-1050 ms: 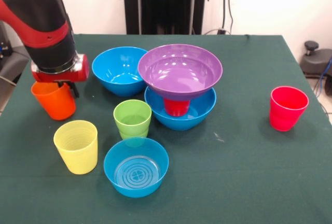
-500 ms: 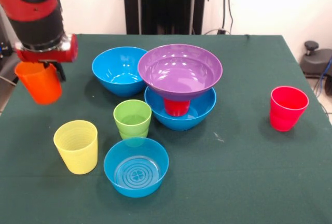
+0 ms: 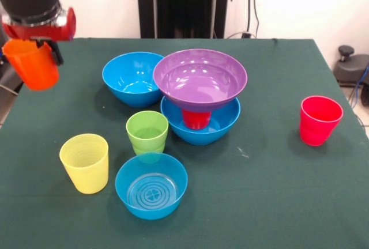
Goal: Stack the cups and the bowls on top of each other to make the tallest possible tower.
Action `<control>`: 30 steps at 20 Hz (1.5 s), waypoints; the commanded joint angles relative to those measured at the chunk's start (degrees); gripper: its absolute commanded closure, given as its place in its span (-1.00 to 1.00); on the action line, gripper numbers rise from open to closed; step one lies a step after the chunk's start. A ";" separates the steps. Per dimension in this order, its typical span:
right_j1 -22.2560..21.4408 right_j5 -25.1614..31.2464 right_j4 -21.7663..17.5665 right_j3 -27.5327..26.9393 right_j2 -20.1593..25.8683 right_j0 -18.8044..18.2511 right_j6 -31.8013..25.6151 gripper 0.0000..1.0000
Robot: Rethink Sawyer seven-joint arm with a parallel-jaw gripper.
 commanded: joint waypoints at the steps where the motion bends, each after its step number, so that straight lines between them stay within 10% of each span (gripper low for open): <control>1: -10.19 8.47 4.25 8.55 -0.90 4.88 -0.89 1.00; 12: -15.67 14.69 9.55 9.45 -2.68 7.80 3.04 1.00; 30: -17.58 -0.08 15.77 21.16 -8.55 15.47 16.07 1.00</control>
